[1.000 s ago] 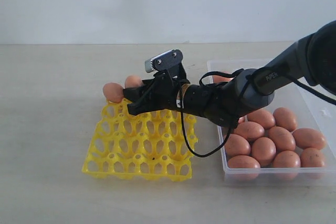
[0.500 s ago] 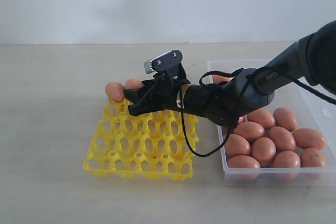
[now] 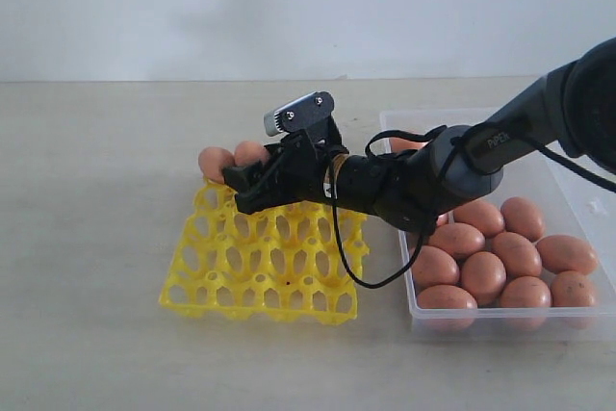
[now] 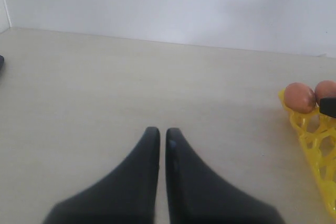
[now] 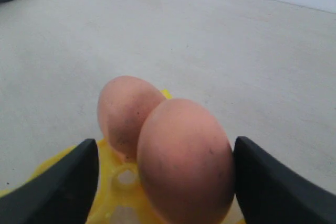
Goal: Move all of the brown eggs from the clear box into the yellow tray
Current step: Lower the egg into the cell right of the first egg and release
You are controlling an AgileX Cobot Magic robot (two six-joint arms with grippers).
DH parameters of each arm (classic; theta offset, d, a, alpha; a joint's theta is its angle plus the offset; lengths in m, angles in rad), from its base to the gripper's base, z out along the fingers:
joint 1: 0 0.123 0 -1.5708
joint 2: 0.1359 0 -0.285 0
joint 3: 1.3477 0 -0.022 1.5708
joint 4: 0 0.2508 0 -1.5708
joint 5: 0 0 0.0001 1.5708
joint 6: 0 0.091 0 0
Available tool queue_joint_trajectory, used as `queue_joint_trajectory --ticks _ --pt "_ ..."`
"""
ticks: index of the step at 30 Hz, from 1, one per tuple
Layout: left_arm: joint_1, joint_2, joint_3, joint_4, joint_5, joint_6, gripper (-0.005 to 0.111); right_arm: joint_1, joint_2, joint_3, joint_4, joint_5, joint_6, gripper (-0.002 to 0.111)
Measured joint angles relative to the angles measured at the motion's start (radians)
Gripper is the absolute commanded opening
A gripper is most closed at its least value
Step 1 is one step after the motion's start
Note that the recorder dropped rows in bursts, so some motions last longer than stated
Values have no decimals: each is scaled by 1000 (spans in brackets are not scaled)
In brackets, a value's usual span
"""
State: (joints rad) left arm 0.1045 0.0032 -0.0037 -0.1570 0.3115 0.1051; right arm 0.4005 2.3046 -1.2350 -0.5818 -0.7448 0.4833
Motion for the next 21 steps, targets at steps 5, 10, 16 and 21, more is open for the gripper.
queue_joint_trajectory --ticks 5,10,16,21 --pt "0 0 0 0 0 0 4 0 -9 0 0 -1 -13 65" --pt "0 0 0 0 0 0 4 0 -89 0 0 8 -20 65" --pt "0 0 0 0 0 0 4 0 -143 0 0 22 -24 65" --pt "0 0 0 0 0 0 4 0 -217 0 -66 49 47 55"
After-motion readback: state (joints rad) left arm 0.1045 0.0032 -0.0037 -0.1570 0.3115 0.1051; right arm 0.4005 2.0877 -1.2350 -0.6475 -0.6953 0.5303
